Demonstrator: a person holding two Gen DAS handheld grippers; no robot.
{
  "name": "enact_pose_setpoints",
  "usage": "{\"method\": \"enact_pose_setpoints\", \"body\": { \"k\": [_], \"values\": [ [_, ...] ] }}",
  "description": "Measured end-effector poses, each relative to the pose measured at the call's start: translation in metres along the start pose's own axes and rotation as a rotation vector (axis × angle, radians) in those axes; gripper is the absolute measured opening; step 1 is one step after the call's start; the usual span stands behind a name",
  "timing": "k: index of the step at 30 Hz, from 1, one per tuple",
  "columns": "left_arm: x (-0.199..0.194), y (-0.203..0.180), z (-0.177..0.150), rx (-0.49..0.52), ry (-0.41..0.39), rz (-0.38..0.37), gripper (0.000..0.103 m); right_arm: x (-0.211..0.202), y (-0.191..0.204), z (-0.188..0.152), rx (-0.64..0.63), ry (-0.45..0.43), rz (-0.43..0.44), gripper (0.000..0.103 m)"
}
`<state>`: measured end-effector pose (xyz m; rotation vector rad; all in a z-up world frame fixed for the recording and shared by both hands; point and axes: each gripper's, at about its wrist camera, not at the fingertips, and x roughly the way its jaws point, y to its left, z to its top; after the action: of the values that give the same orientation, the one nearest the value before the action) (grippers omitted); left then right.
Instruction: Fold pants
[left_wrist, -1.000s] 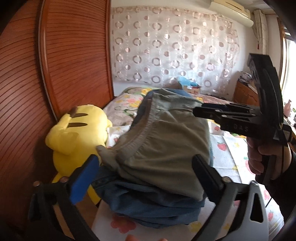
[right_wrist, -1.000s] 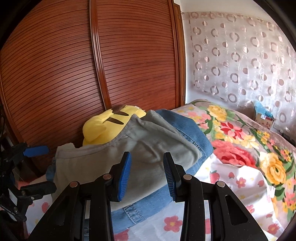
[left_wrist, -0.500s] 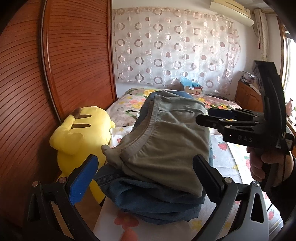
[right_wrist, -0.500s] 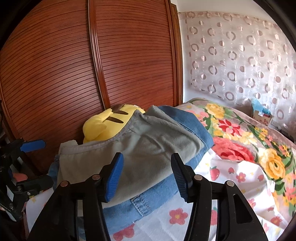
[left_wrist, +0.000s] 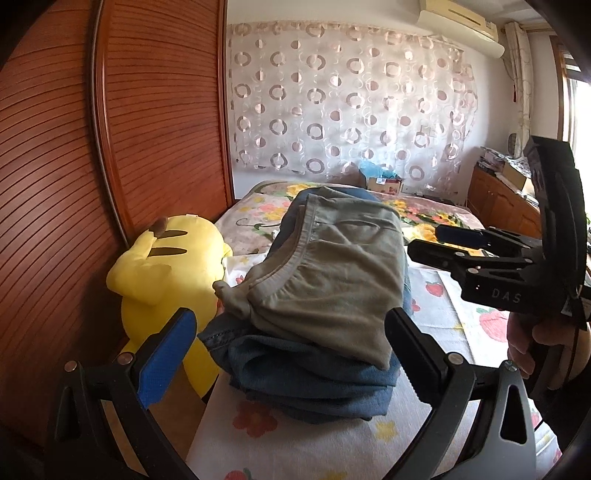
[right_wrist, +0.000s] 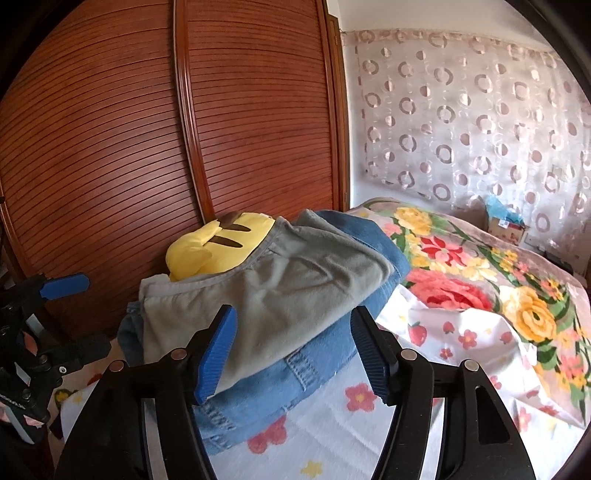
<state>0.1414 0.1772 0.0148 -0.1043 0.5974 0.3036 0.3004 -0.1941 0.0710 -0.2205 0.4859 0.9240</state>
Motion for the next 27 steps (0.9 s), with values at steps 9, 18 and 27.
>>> {"method": "enact_pose_setpoints", "body": {
  "k": [9,18,27],
  "values": [
    [-0.016,-0.005,-0.006,0.017,-0.009,-0.020,0.102,-0.031,0.014,-0.017,0.025,-0.011,-0.038,0.067],
    [-0.029,-0.011,-0.011,0.038,-0.016,-0.048,0.102,-0.060,0.025,-0.029,0.064,-0.025,-0.095,0.069],
    [-0.039,-0.032,-0.022,0.071,-0.014,-0.104,0.102,-0.094,0.039,-0.046,0.112,-0.031,-0.205,0.071]
  ]
}}
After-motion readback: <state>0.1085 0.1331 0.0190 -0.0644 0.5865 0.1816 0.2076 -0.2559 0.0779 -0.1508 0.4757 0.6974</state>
